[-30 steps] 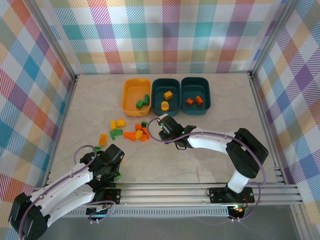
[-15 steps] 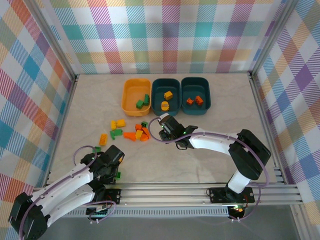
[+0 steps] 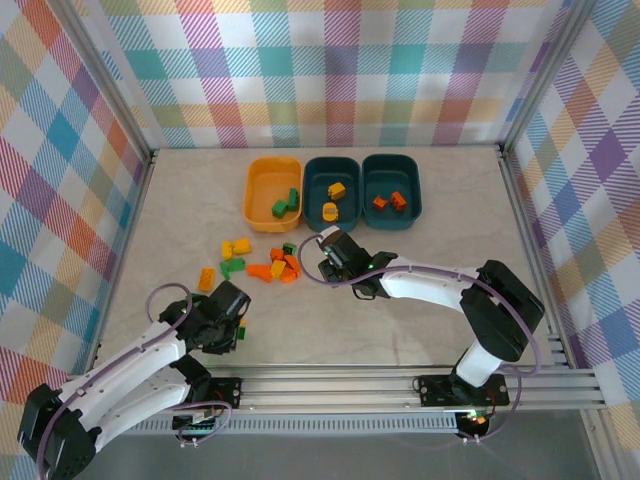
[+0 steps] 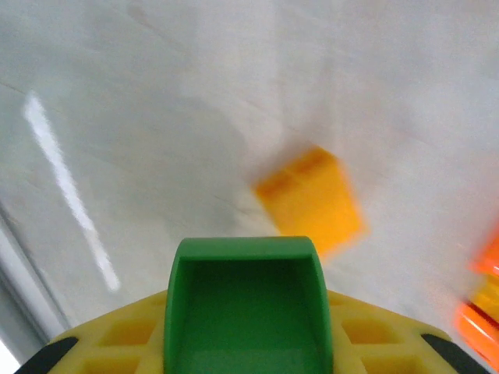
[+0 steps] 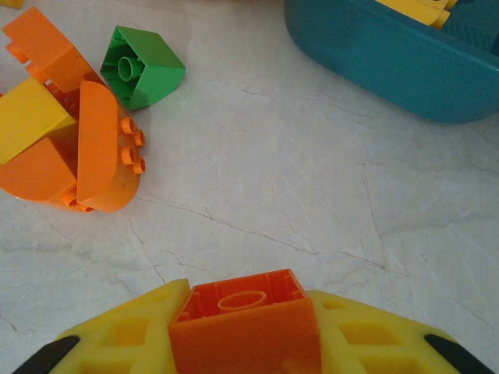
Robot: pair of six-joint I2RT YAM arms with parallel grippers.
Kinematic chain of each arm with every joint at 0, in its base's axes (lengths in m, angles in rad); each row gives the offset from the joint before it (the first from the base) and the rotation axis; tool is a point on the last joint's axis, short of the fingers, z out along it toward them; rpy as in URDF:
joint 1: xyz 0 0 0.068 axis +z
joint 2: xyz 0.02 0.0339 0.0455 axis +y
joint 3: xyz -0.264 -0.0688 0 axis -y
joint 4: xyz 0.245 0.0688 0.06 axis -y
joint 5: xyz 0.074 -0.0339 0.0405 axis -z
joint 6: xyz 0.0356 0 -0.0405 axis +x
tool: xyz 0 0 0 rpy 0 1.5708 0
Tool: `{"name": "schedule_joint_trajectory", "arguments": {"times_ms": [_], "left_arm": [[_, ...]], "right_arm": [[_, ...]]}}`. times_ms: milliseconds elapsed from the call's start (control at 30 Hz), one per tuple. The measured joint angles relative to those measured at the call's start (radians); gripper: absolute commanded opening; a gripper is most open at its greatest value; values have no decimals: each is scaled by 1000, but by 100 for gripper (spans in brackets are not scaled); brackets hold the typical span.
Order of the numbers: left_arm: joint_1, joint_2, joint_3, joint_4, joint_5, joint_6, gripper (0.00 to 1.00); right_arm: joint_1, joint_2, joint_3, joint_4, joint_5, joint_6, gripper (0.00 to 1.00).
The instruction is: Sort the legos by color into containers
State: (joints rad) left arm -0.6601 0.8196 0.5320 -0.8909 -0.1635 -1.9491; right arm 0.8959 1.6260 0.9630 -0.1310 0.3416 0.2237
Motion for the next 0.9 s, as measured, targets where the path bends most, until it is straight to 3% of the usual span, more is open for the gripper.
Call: {"name": "schedule_joint_trajectory", "arguments": {"times_ms": [167, 367, 500, 633, 800, 833, 900], "left_arm": [[-1, 113, 206, 22, -40, 100, 19], [15, 252, 362, 99, -121, 247, 19], [100, 458, 581, 125, -115, 410, 16], [170, 631, 693, 212, -71, 532, 11], [231, 829, 827, 245, 3, 664, 8], [241, 864, 855, 251, 19, 688, 8], [265, 946, 928, 255, 52, 738, 7]], "right_arm": [[-23, -9, -14, 10, -4, 8, 29], [-145, -40, -13, 1, -7, 57, 29], [-340, -28, 91, -54, -50, 99, 31], [-539, 126, 329, -82, -63, 111, 32], [-626, 402, 585, -169, -102, 106, 38], [-628, 441, 616, -184, -109, 105, 41], [-628, 514, 671, -229, -121, 100, 59]]}}
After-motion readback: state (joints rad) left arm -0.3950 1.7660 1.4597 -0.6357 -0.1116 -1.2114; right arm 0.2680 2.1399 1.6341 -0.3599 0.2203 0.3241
